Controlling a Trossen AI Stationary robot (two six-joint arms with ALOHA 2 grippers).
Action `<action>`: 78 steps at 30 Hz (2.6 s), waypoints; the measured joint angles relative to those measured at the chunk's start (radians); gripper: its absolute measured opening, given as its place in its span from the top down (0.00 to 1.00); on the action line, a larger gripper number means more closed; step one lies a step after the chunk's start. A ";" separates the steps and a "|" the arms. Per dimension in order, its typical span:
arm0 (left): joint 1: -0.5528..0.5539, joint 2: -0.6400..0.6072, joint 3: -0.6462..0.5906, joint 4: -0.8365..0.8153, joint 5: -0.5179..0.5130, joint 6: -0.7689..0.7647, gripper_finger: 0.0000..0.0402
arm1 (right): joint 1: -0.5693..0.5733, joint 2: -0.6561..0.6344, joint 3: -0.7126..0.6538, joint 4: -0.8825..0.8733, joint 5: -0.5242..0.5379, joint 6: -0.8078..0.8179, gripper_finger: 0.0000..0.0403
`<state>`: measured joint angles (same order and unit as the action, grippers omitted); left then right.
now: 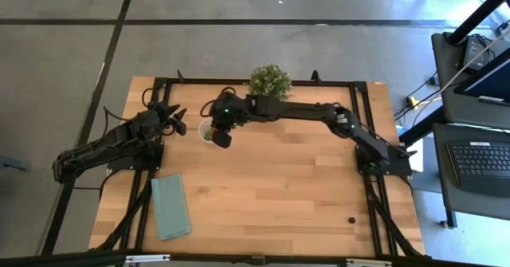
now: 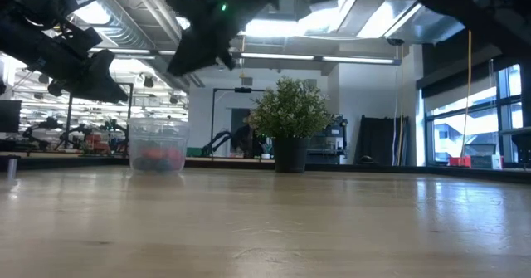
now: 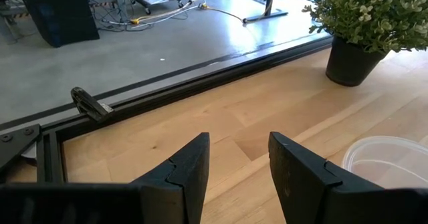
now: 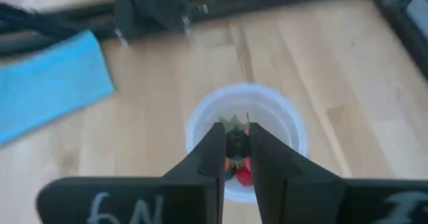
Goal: Pick and placing Produce into tupperware
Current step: Put the blueberry into the transparent container, then put the blackberry into the transparent container
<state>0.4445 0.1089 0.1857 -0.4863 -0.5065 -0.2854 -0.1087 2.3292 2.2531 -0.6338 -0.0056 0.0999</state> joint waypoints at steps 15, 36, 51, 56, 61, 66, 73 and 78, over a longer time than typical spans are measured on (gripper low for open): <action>0.000 0.000 0.000 0.000 0.001 0.000 0.64 | -0.025 0.157 0.029 -0.006 -0.034 0.028 0.87; 0.000 0.000 0.000 -0.001 0.002 0.000 0.64 | -0.027 0.166 0.029 0.037 -0.033 0.029 0.79; 0.000 0.000 0.000 -0.001 0.002 0.000 0.64 | -0.027 0.166 0.028 0.039 -0.011 0.030 0.79; 0.000 0.000 0.000 -0.001 0.002 0.000 0.64 | -0.027 0.166 0.028 0.039 -0.010 0.029 0.79; 0.000 0.000 0.000 -0.001 0.002 0.000 0.64 | -0.027 0.166 0.028 0.039 -0.011 0.025 0.79; 0.000 0.000 0.000 -0.001 0.002 0.000 0.64 | -0.027 0.166 0.028 0.039 -0.011 0.024 0.76; 0.000 0.000 0.000 -0.001 0.002 0.000 0.64 | -0.027 0.166 0.028 0.039 -0.012 0.027 0.63; 0.000 0.000 0.000 -0.001 0.002 0.000 0.64 | -0.027 0.166 0.028 0.040 -0.014 0.029 0.57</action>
<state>0.4444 0.1089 0.1857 -0.4873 -0.5041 -0.2854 -0.1356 2.4953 2.2814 -0.5941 -0.0200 0.1288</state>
